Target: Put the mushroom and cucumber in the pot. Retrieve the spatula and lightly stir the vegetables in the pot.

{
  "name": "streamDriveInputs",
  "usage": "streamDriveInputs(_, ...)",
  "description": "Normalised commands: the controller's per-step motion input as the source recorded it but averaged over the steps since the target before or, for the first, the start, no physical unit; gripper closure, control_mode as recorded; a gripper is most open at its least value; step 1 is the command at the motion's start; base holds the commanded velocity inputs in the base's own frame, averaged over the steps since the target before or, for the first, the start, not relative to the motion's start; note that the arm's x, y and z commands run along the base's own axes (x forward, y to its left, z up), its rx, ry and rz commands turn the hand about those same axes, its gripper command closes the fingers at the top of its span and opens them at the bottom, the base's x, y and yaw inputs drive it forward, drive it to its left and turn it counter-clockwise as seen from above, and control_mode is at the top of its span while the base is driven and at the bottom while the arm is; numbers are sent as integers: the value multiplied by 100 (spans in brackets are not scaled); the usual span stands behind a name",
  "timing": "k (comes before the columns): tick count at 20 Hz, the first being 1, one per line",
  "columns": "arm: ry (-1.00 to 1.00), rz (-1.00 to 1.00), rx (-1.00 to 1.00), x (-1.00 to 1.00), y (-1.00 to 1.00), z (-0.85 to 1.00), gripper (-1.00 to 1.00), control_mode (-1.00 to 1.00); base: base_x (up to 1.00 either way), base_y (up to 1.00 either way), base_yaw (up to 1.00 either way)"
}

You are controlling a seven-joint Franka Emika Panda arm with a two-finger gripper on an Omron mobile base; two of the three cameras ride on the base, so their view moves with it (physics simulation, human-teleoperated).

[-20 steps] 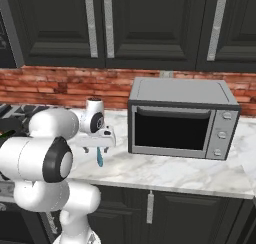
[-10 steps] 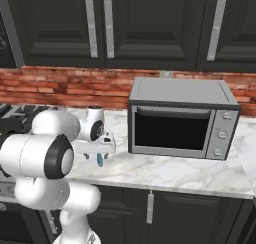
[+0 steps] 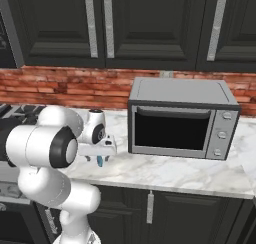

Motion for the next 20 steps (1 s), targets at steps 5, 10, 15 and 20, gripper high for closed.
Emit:
streamDriveInputs(5, 0, 0, 0, 0, 0, -37, -100, -100, 0, 0, 0)
streamDriveInputs(10, 0, 0, 0, -1, 0, -3, -100, -100, 0, 0, 0)
streamDriveInputs(15, 0, 0, 0, -7, 3, -3, -100, -100, 0, 0, 0)
streamDriveInputs(20, 1, 0, 0, -7, 4, -3, 100, -100, 0, 0, 0)
